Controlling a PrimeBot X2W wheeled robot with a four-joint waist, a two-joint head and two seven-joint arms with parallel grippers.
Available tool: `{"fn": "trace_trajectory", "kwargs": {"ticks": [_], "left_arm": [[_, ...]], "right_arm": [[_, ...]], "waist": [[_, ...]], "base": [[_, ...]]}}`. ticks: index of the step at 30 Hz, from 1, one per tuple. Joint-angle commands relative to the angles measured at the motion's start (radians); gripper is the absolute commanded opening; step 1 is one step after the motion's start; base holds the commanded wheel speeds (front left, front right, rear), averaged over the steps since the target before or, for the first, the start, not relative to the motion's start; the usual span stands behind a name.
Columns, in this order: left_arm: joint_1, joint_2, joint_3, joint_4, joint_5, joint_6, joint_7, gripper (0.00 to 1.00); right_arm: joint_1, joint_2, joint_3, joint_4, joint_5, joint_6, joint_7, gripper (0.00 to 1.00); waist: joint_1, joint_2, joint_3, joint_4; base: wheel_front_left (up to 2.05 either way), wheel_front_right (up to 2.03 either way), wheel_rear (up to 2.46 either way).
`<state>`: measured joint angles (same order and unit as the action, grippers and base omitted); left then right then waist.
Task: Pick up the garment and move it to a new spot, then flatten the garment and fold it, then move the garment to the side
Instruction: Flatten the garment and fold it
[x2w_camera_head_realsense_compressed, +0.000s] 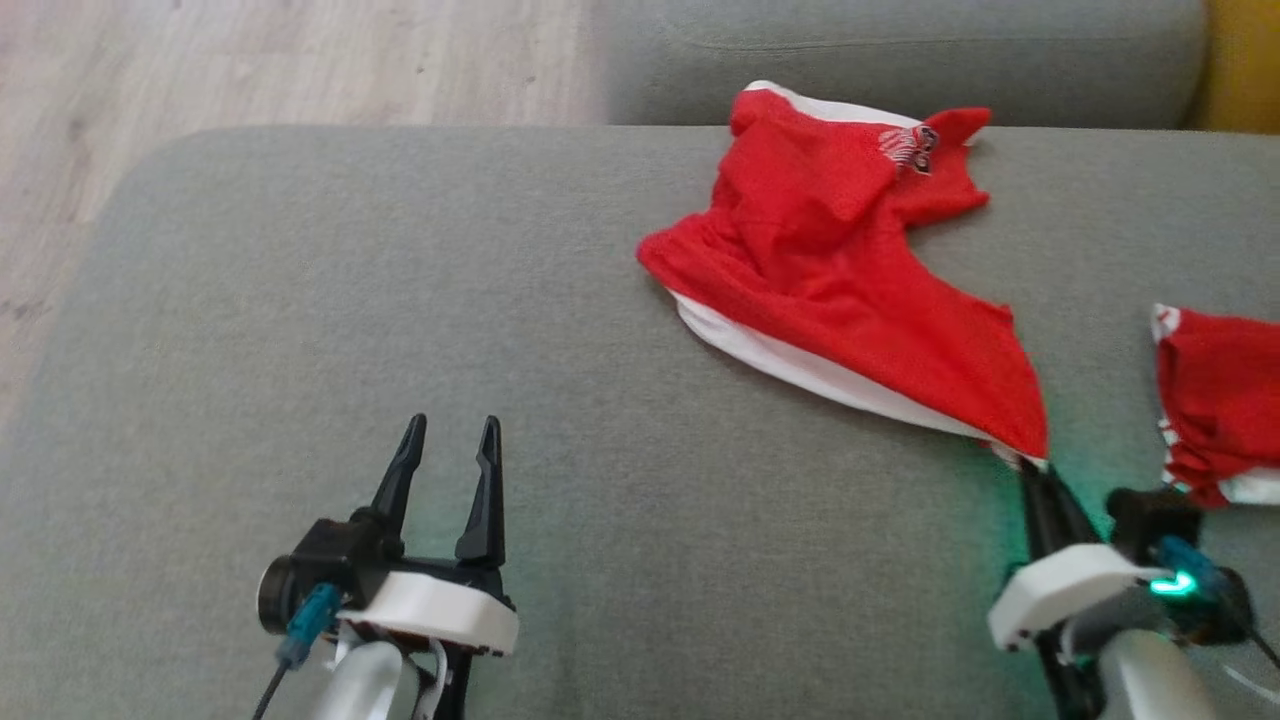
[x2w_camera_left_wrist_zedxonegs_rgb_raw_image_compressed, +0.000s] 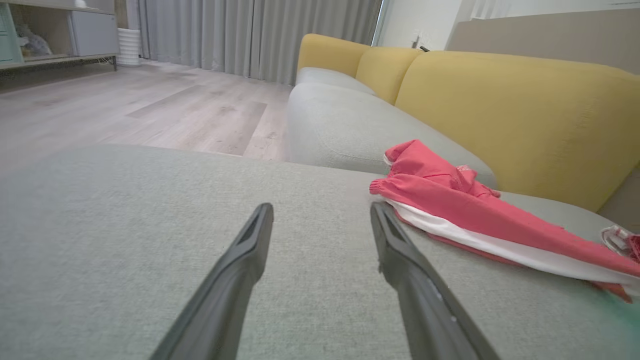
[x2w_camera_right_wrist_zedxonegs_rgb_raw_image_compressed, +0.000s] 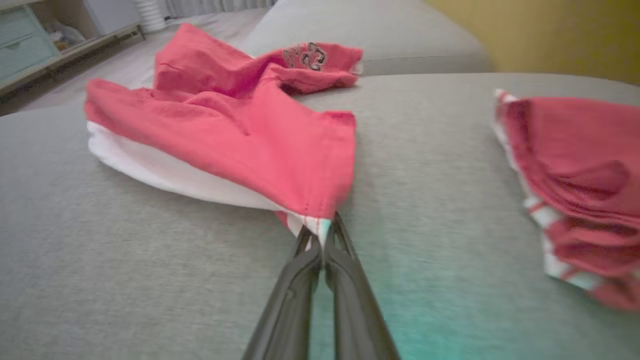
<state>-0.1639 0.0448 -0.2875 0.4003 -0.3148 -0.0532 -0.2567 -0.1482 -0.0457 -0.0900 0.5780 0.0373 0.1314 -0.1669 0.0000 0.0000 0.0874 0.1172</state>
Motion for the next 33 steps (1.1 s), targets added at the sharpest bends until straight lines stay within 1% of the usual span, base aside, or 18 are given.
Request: {"fn": "trace_trajectory", "kwargs": {"ticks": [1, 5, 8, 11, 15, 18, 23, 26, 27, 33], "left_arm": [[-0.034, 0.005, 0.034, -0.032, 0.013, -0.003, -0.005, 1.0], [-0.05, 0.005, 0.018, -0.027, 0.026, -0.016, -0.005, 1.0], [-0.079, 0.005, -0.013, -0.016, 0.036, -0.036, -0.005, 1.0], [-0.125, 0.012, -0.073, 0.021, 0.052, -0.062, -0.005, 1.0], [-0.218, 0.041, -0.175, 0.099, 0.061, -0.075, 0.01, 1.0], [-0.293, 0.066, -0.299, 0.14, 0.017, -0.077, 0.041, 1.0], [-0.423, 0.137, -0.494, 0.209, -0.093, -0.077, 0.089, 1.0], [-0.505, 0.173, -0.559, 0.262, -0.137, -0.077, 0.093, 1.0], [-0.505, 0.173, -0.559, 0.262, -0.137, -0.077, 0.093, 1.0], [-0.627, 0.199, -0.655, 0.344, -0.221, -0.077, 0.074, 1.0]], "right_arm": [[0.011, -0.005, 0.005, -0.036, -0.015, -0.001, 0.0, 0.0], [0.045, -0.005, -0.047, -0.096, -0.052, -0.001, 0.029, 0.0], [0.05, -0.005, -0.052, -0.135, -0.058, -0.001, 0.051, 0.0], [0.042, -0.005, -0.053, -0.163, -0.051, -0.001, 0.069, 0.0], [0.029, -0.005, -0.085, -0.18, -0.072, -0.001, 0.092, 0.0], [0.016, -0.005, -0.073, -0.186, -0.068, -0.001, 0.1, 0.0], [-0.028, -0.005, -0.032, -0.195, -0.044, -0.001, 0.101, 0.0], [-0.055, -0.005, -0.008, -0.201, -0.034, -0.001, 0.098, 0.0], [-0.055, -0.005, -0.008, -0.201, -0.034, -0.001, 0.098, 0.0], [-0.093, -0.004, 0.034, -0.203, -0.018, -0.001, 0.093, 0.0]], "waist": [[0.0, 0.0, -0.006, -0.019], [0.0, 0.0, -0.003, -0.056], [0.0, 0.0, 0.01, -0.078], [0.0, 0.0, 0.027, -0.101], [0.0, 0.0, 0.055, -0.128], [0.0, 0.0, 0.085, -0.155], [0.0, 0.0, 0.144, -0.205], [0.0, 0.0, 0.179, -0.231], [0.0, 0.0, 0.179, -0.231], [0.0, 0.0, 0.235, -0.276]], "base": [[0.0, 0.0, 0.0], [0.0, 0.0, 0.0], [0.0, 0.0, 0.0], [0.0, 0.0, 0.0], [0.0, 0.0, 0.0], [0.0, 0.0, 0.0], [0.0, 0.0, 0.0], [0.0, 0.0, 0.0], [0.0, 0.0, 0.0], [0.0, 0.0, 0.0]]}}
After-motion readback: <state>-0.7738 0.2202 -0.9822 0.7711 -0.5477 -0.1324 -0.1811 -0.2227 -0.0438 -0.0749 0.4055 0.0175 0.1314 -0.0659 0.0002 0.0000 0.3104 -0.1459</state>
